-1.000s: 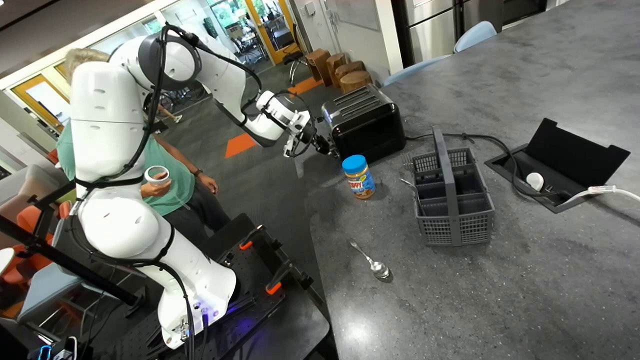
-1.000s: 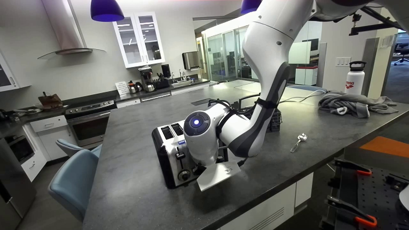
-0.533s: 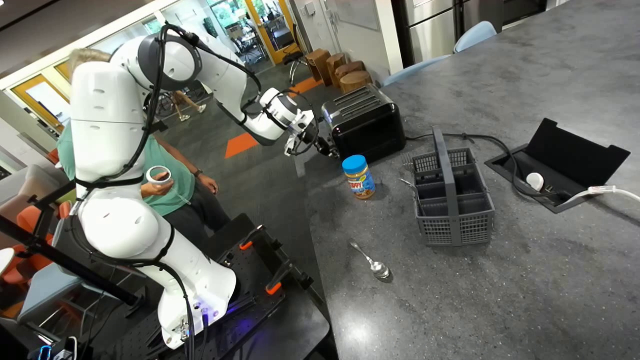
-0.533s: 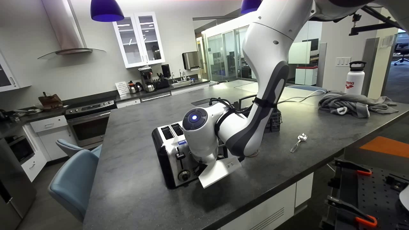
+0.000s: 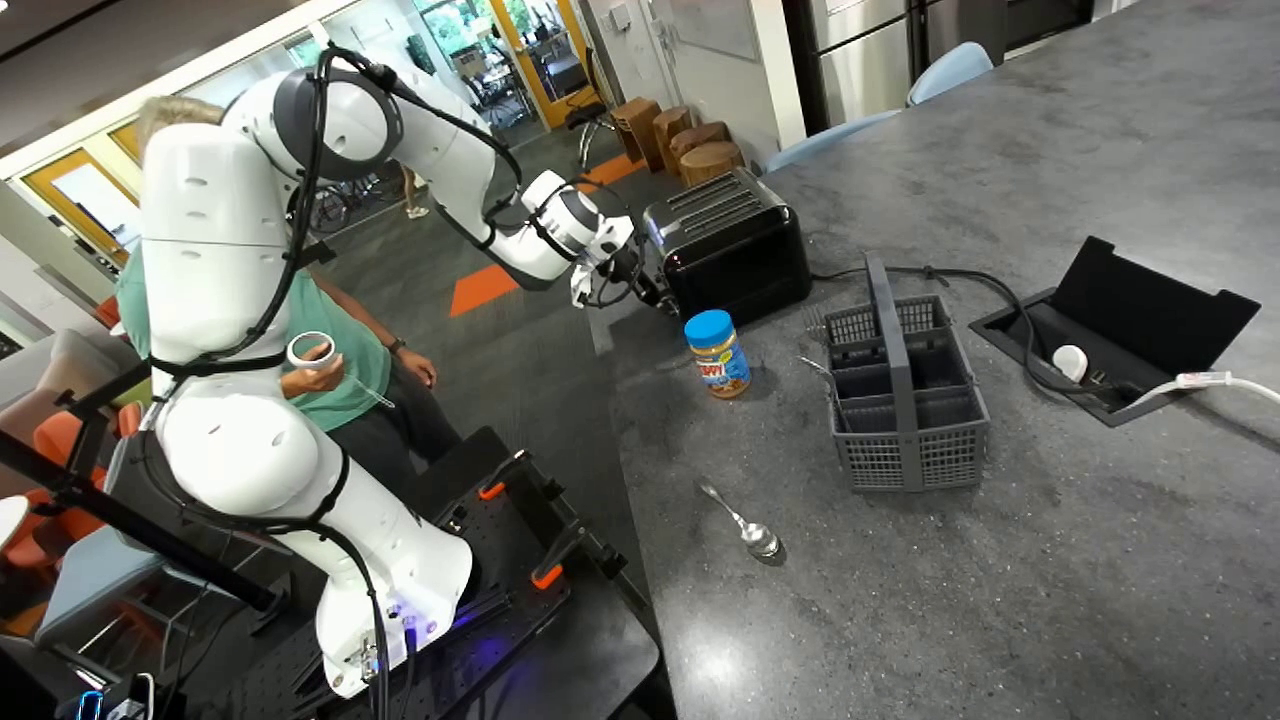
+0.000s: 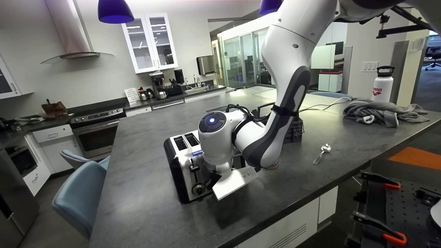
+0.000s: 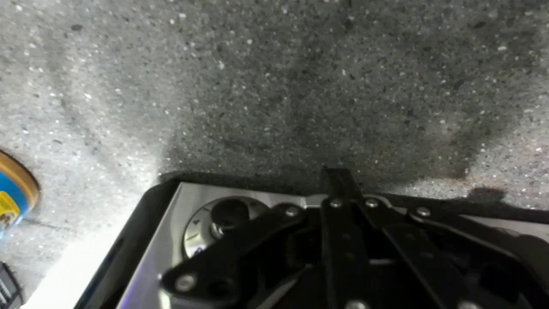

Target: Pull up the right switch on the toaster

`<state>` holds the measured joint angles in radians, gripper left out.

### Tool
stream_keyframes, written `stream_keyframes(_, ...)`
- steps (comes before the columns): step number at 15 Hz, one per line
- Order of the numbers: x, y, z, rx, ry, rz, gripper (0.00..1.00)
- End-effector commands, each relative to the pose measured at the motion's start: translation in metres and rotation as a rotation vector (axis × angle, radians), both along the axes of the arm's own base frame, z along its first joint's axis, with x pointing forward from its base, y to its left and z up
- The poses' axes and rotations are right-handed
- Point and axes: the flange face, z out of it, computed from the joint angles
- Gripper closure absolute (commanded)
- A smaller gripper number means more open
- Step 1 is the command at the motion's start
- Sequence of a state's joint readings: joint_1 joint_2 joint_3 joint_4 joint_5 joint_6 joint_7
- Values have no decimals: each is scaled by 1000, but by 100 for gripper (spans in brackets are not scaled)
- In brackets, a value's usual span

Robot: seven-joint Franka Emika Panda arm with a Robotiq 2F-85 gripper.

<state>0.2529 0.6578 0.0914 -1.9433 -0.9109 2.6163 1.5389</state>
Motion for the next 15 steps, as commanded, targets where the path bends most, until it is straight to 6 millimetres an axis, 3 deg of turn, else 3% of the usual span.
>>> stream_keyframes(1, 4, -3, 11, 12, -53, 5, 100)
stream_keyframes(7, 2, 1, 17, -63, -131, -26, 100)
stream_keyframes(11, -14, 5, 24, -84, -114, -27, 100)
stream_keyframes(15, -37, 1, 57, -105, -105, -19, 100)
